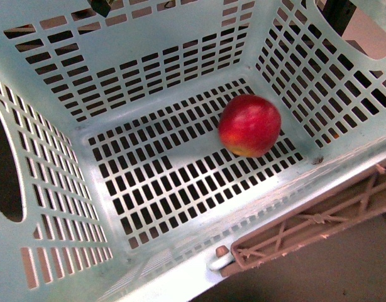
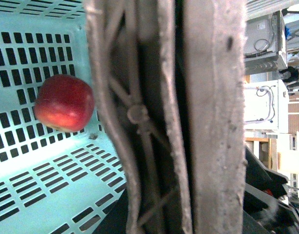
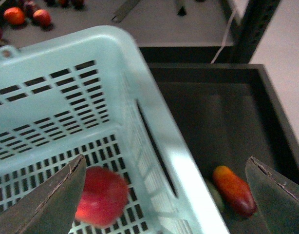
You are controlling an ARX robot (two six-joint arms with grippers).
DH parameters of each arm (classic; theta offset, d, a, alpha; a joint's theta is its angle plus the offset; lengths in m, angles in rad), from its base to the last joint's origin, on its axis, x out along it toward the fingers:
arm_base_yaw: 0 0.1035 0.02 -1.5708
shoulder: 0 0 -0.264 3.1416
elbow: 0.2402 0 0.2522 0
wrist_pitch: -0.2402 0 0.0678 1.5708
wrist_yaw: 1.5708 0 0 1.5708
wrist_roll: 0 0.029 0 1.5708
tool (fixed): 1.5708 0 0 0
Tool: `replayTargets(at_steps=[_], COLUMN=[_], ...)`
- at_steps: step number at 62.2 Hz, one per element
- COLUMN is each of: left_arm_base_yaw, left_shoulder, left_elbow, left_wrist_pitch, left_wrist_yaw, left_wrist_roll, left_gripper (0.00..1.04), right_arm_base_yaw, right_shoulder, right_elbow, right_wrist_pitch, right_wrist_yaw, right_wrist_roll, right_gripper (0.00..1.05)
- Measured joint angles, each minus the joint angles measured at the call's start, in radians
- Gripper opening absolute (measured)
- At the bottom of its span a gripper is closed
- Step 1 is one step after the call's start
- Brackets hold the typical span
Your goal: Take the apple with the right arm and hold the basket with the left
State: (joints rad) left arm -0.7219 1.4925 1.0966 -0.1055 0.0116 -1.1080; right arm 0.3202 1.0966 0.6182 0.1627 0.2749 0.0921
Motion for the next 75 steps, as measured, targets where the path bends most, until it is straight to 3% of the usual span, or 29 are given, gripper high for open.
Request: replayTargets(at_steps=[7, 27, 31, 38, 63, 75], left_arm_base_yaw=[0.002, -0.001, -0.001, -0.001, -0.001, -0.001], left_shoulder=[0.000, 0.000, 0.000, 0.000, 0.000, 0.000], left_elbow=[0.000, 0.000, 0.000, 0.000, 0.000, 0.000], left_wrist_pitch=[0.000, 0.000, 0.000, 0.000, 0.000, 0.000], left_wrist_yaw=[-0.004, -0.001, 0.002, 0.005, 0.005, 0.004], left_wrist_roll=[0.002, -0.002, -0.001, -0.003, -0.003, -0.003], left_gripper=[0.16, 0.16, 0.16, 0.16, 0.16, 0.16], right_arm_base_yaw=[-0.042, -0.046, -0.066, -0.098, -0.206, -0.298], right_shoulder=[-0.098, -0.107, -0.117, -0.163, -0.364, -0.466], right_elbow=[-0.034, -0.044, -0.126, -0.244, -0.451, -0.512], right_wrist_pitch=[-0.050, -0.037, 0.171, 0.372, 0.397, 0.353], right_wrist_yaw=[0.055, 0.044, -0.020, -0.064, -0.165, -0.267], right_wrist_roll=[-0.003, -0.009, -0.042, -0.067, -0.087, -0.089], right_gripper=[0.96, 0.95, 0.85, 0.68, 0.02, 0.02])
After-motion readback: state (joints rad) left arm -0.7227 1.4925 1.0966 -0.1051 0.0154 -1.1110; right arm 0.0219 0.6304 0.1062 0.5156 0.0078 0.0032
